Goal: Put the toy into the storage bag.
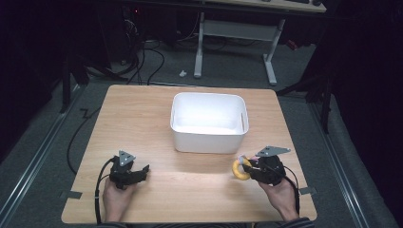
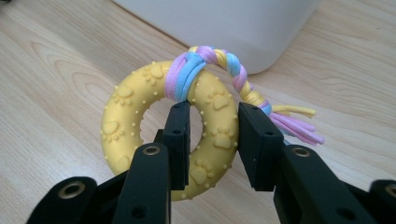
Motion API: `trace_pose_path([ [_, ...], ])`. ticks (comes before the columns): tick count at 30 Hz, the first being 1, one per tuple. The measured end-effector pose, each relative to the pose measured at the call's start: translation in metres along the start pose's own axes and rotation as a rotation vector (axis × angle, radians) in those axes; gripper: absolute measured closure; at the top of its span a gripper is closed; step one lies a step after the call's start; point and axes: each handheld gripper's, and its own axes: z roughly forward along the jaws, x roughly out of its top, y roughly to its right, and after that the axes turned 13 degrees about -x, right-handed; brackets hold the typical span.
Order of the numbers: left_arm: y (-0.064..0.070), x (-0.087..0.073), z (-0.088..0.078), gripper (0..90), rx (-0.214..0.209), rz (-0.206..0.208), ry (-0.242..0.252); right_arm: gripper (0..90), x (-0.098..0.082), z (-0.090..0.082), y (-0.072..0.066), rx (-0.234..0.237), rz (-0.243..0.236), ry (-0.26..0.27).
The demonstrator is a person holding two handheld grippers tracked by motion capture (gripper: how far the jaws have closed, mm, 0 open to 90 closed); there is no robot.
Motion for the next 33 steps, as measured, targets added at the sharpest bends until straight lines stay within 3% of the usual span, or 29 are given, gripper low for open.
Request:
trace_pose_path([
  [4, 0.000, 0.000, 0.000, 25.5, -0.001, -0.001, 0.001, 66.5, 0.002, -0.005, 0.006, -0.018, 0.016, -0.001],
  [17, 0.000, 0.000, 0.000, 25.6, -0.001, -0.001, 0.001, 66.5, 0.028, -0.029, 0.025, -0.082, -0.015, 0.029],
  [33, -0.001, 0.000, 0.000, 25.5, -0.003, -0.003, 0.003, 66.6, 0.058, -0.043, 0.035, -0.075, -0.012, 0.060],
])
